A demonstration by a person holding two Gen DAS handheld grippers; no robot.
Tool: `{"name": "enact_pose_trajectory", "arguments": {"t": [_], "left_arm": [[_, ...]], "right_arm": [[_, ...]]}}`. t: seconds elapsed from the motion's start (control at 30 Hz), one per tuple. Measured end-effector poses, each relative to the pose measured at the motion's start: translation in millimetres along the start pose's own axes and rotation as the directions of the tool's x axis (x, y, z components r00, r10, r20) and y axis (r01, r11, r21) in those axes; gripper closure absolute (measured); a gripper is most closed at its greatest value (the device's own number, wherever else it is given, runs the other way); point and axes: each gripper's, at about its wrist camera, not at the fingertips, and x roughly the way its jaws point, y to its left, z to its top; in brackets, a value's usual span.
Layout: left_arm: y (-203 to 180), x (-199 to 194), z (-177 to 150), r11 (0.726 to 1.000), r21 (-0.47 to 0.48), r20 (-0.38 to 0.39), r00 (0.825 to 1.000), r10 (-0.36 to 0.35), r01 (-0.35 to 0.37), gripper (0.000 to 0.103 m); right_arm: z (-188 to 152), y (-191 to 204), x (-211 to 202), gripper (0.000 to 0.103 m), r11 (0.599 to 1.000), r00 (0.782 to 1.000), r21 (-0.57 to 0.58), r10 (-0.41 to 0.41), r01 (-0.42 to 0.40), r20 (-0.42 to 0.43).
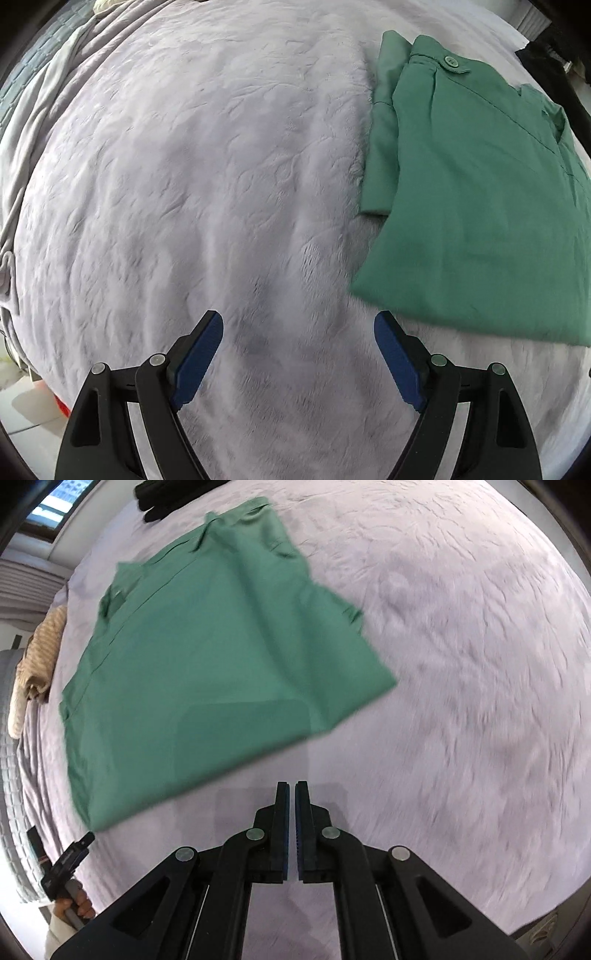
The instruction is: Fold large clothes
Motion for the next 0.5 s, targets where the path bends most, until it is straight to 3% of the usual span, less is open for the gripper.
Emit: {"name": "enact_pose_trajectory", "arguments": {"t": [0.5], "left_arm": [[12.0, -38.2, -34.1, 0.998, 0.031, 0.001, 0.998, -0.058, 0.058, 0.018]], "right_arm": [[-55.5, 95.4, 23.1, 0.099, 0.993, 0.991, -0.068, 0.088, -0.095, -0.098]]}}
